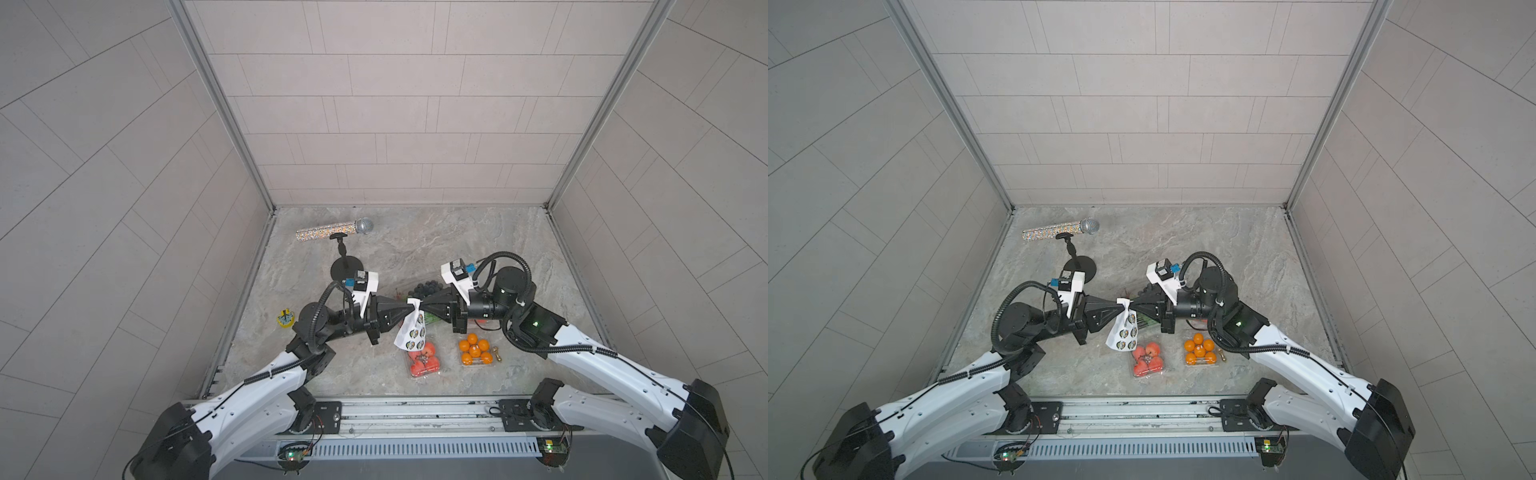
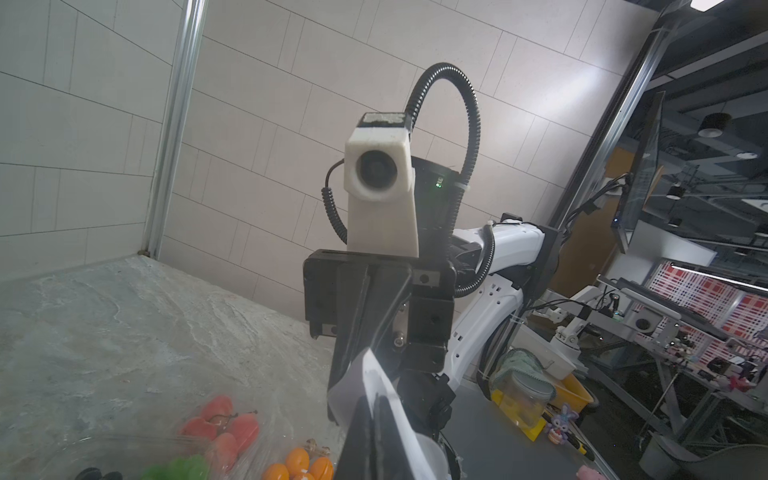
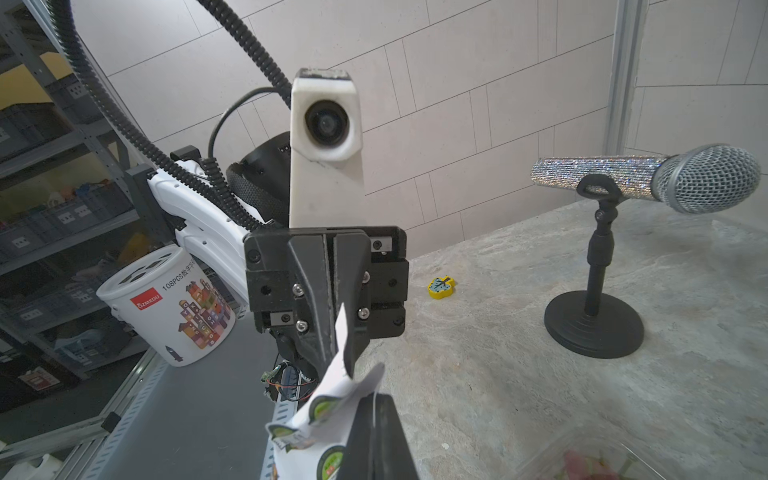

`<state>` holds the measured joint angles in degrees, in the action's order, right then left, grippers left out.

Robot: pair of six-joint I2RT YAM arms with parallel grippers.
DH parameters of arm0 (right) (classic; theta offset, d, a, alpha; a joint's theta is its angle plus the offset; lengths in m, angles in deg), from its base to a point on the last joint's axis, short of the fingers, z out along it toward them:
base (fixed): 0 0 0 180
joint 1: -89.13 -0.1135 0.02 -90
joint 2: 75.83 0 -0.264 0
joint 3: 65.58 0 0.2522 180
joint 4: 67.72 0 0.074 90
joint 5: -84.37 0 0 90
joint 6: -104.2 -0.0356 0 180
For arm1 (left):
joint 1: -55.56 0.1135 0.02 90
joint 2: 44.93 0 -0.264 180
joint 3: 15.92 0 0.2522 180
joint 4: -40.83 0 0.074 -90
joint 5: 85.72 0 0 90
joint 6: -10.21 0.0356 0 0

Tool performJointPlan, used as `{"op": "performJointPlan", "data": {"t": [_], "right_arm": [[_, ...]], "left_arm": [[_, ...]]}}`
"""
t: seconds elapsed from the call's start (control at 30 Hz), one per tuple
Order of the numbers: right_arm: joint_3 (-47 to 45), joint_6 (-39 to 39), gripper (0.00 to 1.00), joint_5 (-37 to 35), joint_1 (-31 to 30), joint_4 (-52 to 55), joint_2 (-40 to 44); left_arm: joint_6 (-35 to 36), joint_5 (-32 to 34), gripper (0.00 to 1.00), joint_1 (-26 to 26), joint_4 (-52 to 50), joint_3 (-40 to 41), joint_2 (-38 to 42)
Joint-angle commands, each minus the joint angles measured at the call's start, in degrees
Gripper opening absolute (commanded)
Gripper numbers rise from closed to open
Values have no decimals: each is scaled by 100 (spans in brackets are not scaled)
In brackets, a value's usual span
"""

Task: Label fruit boxes
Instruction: Adjust the label sticker.

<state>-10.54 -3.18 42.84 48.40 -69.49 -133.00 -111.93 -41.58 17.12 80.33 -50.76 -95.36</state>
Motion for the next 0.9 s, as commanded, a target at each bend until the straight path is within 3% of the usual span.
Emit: {"op": "performJointPlan", "data": {"t": [0.0,0.3,0.33,0.4,0.53,0.87], "right_arm": [[124,205,0,-28,-58,90,126],[151,447,2,-778,-112,650,414],[125,429,13,-786,-99,661,493],[29,394,45,-789,-88,641,762],[-129,306,66,-1147,-68,657,1222],[-313,-263,67,-413,274,-317,883]], "left_arm": [[-119,-63,0,-7,374,-31,138],[282,301,0,-83,-210,78,388],[352,382,0,-76,-331,78,426],[483,547,0,-82,-600,35,485],[482,574,0,-76,-618,-26,437],[118,243,0,-79,-85,23,416]]}}
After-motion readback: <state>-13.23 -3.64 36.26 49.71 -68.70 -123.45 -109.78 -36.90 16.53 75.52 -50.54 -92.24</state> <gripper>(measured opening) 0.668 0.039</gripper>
